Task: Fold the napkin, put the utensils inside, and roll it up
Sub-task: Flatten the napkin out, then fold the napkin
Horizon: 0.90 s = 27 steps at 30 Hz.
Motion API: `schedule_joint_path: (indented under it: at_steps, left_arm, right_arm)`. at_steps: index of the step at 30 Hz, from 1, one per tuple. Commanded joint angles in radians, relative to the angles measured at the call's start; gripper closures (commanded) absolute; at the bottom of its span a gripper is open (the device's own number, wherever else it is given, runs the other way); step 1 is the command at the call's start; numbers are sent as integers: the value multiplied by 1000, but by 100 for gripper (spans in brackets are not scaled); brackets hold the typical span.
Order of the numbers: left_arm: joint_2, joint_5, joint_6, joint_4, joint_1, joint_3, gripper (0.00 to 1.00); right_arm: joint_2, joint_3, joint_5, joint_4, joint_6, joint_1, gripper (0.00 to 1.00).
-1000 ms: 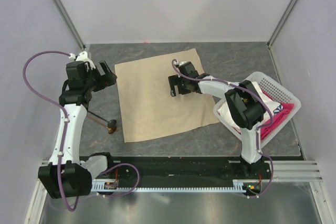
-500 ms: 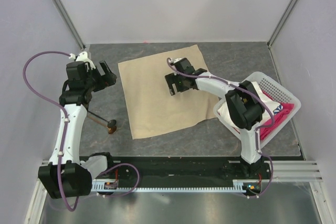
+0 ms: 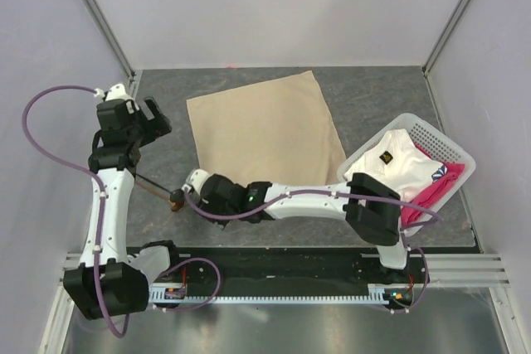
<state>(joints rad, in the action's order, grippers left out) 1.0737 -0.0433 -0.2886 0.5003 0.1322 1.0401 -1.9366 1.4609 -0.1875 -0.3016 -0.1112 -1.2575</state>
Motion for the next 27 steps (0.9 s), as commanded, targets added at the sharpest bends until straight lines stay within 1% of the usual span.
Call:
schedule_joint_path:
  at_steps: [1,5,7,9,10,13,19,24,27]
  left_arm:
    - [-46,85,0,-19,92,3,0]
    - [-34,46,-6,-20,96,3,0]
    - [-34,46,-4,-22,96,5,0]
    - [-37,46,-6,-23,96,5,0]
    - [-35,16,-7,-25,95,3,0]
    - [-28,-12,-11,-26,96,3,0]
    - [-27,-23,-12,-26,96,5,0]
    - [-29,-33,-15,-26,96,5,0]
    - [-31,-38,-15,-26,96,6,0]
  right_arm:
    - [-68,42,-112,30,24,-58,30]
    - [-114,78,-122,35,42,-88,37]
    - [-145,98,-118,36,48,-95,43]
    - [-168,113,-119,36,57,-102,45]
    - [-174,116,-121,38,62,-106,45]
    - [-197,133,-118,41,73,-114,46]
    - [-239,159,-133,38,79,-114,50]
    - [-282,202,-164,-2,79,-115,57]
    - [-289,202,-173,-19,70,-114,59]
